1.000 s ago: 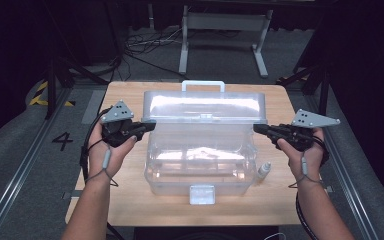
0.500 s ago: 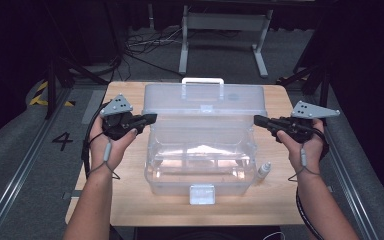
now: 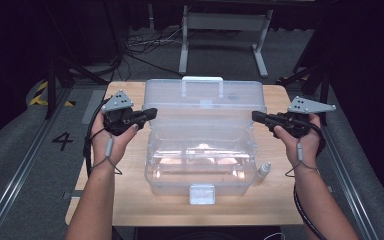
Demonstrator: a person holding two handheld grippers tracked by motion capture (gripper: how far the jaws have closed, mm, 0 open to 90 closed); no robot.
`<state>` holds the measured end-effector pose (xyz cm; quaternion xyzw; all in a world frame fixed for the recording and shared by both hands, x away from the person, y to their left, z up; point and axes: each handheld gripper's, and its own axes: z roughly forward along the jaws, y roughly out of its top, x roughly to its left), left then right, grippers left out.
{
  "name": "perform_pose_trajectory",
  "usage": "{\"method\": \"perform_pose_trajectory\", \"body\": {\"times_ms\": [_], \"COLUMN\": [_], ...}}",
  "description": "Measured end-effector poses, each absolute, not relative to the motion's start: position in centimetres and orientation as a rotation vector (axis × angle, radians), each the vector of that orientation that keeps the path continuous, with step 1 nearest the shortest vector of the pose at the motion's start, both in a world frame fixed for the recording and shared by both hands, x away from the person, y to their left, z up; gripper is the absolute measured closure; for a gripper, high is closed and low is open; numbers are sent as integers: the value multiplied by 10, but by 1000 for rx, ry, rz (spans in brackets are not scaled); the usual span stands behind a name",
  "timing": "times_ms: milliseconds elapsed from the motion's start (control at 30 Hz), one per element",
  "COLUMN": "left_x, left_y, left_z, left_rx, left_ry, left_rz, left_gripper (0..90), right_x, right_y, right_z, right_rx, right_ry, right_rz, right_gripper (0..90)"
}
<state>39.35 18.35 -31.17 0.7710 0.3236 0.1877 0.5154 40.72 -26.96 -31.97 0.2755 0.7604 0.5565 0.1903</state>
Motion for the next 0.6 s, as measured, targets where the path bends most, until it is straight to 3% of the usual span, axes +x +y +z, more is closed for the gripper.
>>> {"method": "perform_pose_trajectory", "body": {"times_ms": [433,600], "left_x": [395,396], "left_y": [183,183], "left_z": [-311,-310], "left_rx": [1847,1848], "left_ry": [783,782], "left_rz": [462,462], "left_gripper": [890,892], "right_x": [405,390], "right_y": [-270,-274], "right_z": [-319,-316], "right_rx": [776,763], "right_ry": [2122,2098], "right_rz": [1560,1551], "right_gripper": [900,857]}}
